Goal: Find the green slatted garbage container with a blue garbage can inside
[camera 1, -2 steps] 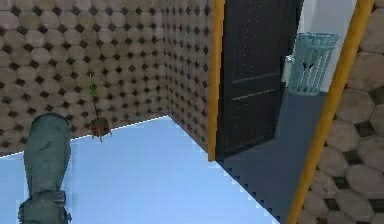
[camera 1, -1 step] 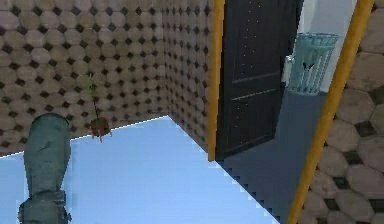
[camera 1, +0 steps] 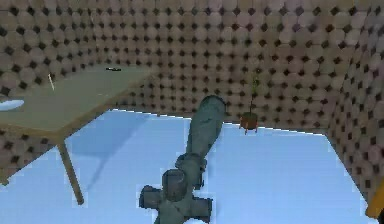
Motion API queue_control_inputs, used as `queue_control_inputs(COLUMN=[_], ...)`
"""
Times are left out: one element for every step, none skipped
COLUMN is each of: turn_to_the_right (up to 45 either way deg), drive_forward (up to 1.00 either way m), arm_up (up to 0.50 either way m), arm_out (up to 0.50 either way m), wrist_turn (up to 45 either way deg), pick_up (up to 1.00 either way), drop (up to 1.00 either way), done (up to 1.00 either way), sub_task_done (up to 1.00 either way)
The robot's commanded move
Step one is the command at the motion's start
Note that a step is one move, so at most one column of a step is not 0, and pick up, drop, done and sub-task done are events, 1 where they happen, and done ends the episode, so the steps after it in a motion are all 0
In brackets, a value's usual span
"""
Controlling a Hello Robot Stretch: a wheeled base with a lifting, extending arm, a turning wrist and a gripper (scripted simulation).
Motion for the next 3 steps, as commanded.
queue_control_inputs(turn_to_the_right=[45.0,15.0,0.0], drive_forward=[0.00,0.00,0.10], arm_up=[0.00,0.00,0.00], arm_out=[0.00,0.00,0.00], wrist_turn=[0.0,0.0,0.0], pick_up=[0.00,0.00,0.00], drop=[0.00,0.00,0.00], done=[0.00,0.00,0.00], sub_task_done=[0.00,0.00,0.00])
